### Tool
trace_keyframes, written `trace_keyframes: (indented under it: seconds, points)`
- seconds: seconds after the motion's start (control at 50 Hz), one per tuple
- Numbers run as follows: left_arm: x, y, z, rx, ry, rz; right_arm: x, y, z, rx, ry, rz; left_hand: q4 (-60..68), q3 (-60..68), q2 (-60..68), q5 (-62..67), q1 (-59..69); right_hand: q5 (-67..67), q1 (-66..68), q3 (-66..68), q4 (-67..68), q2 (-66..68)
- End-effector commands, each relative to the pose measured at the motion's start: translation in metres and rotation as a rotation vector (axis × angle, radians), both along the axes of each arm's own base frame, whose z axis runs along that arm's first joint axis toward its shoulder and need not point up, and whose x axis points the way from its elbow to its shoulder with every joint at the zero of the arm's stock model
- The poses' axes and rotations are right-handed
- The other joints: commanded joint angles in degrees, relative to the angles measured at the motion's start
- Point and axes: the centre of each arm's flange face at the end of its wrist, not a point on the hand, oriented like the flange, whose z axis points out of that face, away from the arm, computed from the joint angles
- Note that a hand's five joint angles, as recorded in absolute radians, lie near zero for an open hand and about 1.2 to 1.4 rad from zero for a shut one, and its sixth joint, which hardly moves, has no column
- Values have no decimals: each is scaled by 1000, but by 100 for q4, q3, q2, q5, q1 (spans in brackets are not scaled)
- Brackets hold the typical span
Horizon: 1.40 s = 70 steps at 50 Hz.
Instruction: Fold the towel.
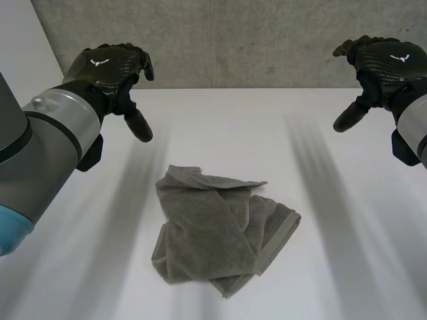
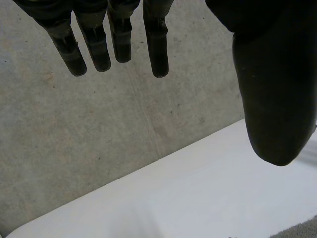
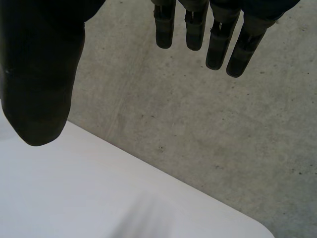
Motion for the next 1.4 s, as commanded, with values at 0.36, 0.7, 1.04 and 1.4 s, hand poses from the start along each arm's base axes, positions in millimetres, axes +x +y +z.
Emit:
trace_keyframes:
  seconds: [0.36,0.7,1.04,1.4]
  points:
    - [-45,-10,-108,179,-114,-161,50,46,-109,308,553,387,-285,-269,-258,-44,-254,-385,-282,-403,-489,-492]
    - [-59,-31,-187,235,-148,-156,52,44,-172,424,609,415,-167,-152,-140,73,-136,832,936,815,729,725]
    - [-58,-34,-191,238,-145,-141,54,25,-185,257,553,356,4845,4861,4872,5086,4877,6614,6718,6597,6511,6508]
    - [13,-90,-119,158,129,202,-14,-52,-114,65,219,-89,6307,6322,6334,6547,6338,6615,6718,6597,6511,6508]
